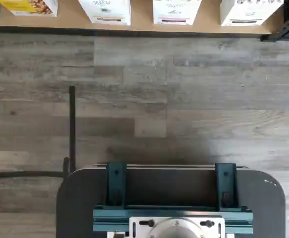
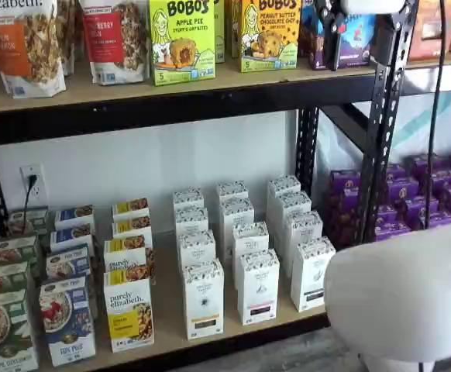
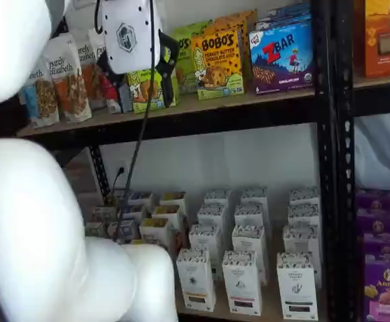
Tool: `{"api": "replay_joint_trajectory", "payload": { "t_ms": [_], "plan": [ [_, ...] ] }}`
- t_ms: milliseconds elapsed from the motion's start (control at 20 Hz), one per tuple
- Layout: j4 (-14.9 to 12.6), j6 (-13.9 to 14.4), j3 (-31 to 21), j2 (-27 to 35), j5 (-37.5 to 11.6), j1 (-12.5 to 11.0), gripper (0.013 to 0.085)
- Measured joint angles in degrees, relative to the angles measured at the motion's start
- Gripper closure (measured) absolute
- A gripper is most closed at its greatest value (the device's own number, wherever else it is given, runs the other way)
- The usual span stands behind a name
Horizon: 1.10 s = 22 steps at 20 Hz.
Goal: Pick up the white box with a yellow strip in the middle, on the bottom shelf, the fourth box from the left
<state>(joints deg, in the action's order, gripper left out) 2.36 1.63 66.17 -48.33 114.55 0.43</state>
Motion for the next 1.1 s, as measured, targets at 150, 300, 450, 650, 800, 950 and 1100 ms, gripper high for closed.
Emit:
{"api": "replay_joint_trajectory", "payload": {
  "t_ms": [150, 300, 450, 650, 800, 950, 1100],
  "plan": [
    [1.58, -1.86, 0.05, 0.19, 0.13, -2.58, 0.0130],
    [1.69, -3.17, 0.03, 0.30, 0.05, -3.93, 0.0130],
    [1.73, -3.71, -0.26, 0.42, -0.02, -4.44, 0.0130],
    [1.97, -3.56, -2.31, -0.19, -1.77, -4.28, 0.0130],
    [0.68, -2.19, -5.03, -1.16, -4.36, -2.28, 0.0130],
    [0.27, -1.21, -7.92, -1.87, -6.75, -1.12, 0.0130],
    [0.01, -0.33, -11.83, -2.93, -10.22, -0.10, 0.0130]
  ]
}}
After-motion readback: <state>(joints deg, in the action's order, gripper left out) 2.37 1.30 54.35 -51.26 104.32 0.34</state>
